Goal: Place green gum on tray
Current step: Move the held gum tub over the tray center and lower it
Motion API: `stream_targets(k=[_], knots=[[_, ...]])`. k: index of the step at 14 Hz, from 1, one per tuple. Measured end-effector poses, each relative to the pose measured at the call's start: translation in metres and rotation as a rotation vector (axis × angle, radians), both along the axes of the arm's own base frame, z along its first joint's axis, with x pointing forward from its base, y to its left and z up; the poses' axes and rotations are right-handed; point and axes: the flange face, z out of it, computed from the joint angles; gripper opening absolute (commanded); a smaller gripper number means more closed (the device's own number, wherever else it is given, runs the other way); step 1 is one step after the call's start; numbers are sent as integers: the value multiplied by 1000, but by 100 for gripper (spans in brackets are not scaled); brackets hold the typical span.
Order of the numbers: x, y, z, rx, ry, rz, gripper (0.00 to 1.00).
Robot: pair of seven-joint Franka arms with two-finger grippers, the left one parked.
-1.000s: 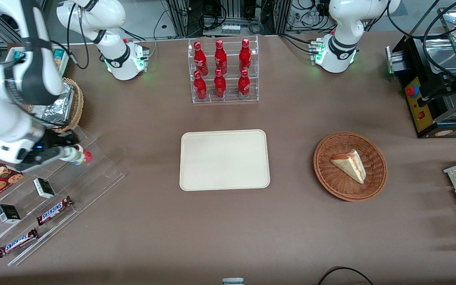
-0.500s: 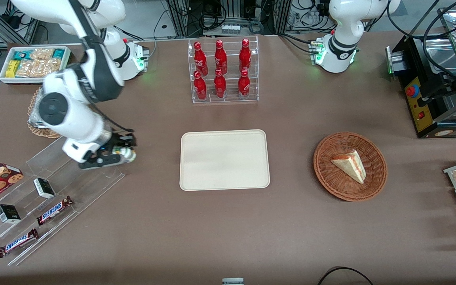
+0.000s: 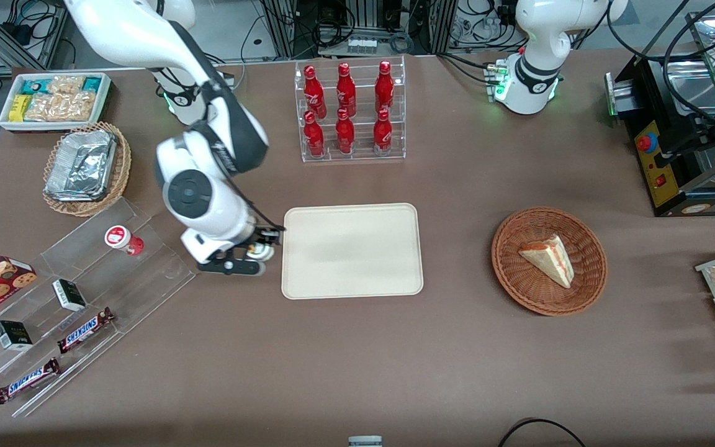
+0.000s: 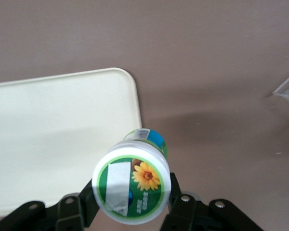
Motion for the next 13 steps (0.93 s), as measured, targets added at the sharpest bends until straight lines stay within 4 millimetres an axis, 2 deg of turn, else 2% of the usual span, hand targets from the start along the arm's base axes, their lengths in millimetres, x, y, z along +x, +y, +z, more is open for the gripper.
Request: stream_targets(k=[3,8,13], knots=[[0,47,-18,-3,-23,-58,0],[-7,104,-52,5,-58,-128,0],[-21,131,-85,14,-53,-157,0]])
